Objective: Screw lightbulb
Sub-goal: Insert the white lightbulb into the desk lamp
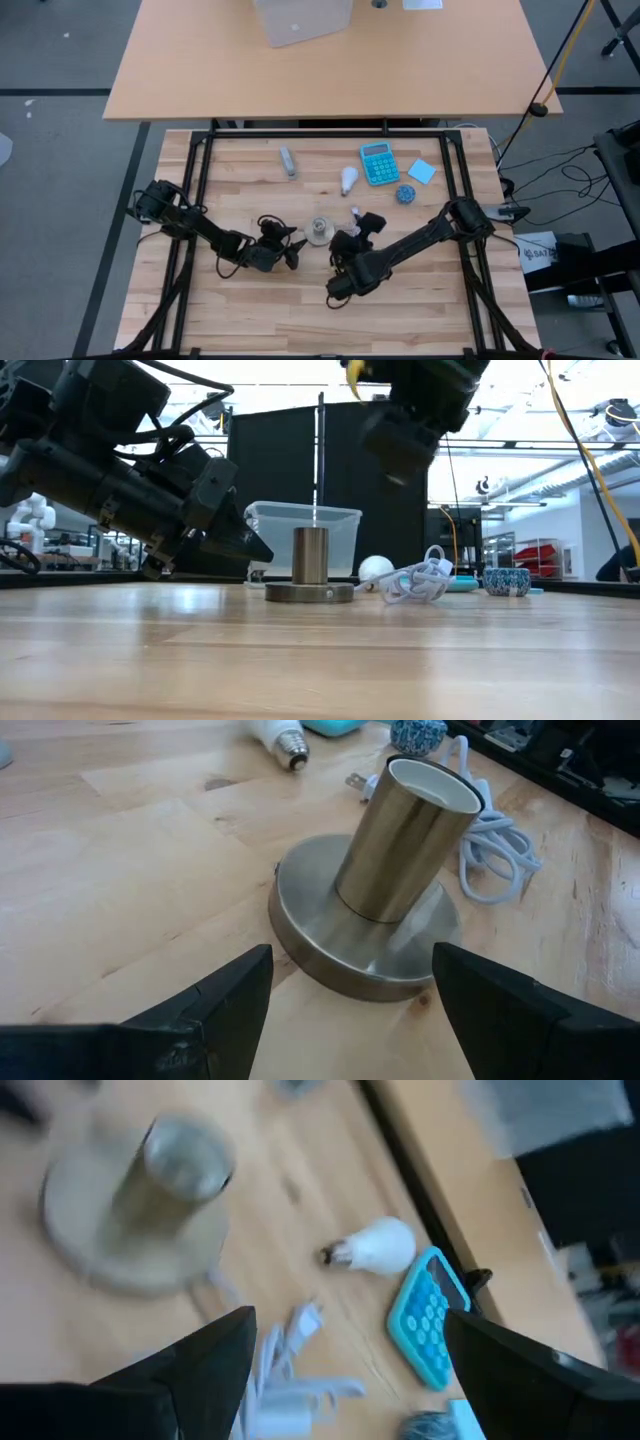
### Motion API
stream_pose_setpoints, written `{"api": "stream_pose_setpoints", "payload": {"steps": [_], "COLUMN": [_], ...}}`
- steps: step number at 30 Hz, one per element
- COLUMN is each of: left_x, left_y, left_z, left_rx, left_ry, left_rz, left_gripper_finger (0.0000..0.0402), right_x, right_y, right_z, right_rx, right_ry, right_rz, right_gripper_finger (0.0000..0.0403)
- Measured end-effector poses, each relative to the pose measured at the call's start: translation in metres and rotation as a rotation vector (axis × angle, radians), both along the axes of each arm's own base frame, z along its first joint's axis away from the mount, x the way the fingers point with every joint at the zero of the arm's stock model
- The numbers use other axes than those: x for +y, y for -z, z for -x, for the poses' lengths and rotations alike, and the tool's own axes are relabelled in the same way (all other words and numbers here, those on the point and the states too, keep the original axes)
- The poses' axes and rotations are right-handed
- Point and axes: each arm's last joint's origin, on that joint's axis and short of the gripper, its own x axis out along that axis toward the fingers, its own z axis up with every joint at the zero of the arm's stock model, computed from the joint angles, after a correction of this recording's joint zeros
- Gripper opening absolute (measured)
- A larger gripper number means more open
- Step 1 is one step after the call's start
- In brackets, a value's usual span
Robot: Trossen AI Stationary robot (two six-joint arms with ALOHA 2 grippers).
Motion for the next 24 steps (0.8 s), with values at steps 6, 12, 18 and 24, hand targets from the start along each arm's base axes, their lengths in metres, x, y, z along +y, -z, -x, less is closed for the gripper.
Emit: {"api": "stream_pose_setpoints", "payload": {"steps": [6, 12, 18, 24], "left_x": [0.000, 0.000, 0.000, 0.000], "left_y": [0.000, -0.002, -0.005, -0.009], "left_z": [0.000, -0.001, -0.004, -0.004], "left_rx": [0.003, -0.011, -0.042, -0.058], "left_ry": [0.006, 0.012, 0.022, 0.001], "left_rz": [-0.004, -0.010, -0.010, -0.021], "left_gripper_finger": [0.0280, 0.0280, 0.0280, 0.0280], "right_x": [-0.004, -0.020, -0.054, -0.128], "right_y": [-0.008, -0.014, -0.036, -0.073], "right_z": [-0.010, -0.052, -0.096, -0.096], "right_rx": [-0.268, -0.342, -0.462, -0.373], "right_ry": [0.052, -0.061, -0.247, -0.059], "right_rz": [-0.004, -0.183, -0.357, -0.315], "right_gripper_finger": [0.0314, 0.0314, 0.0314, 0.0314]}}
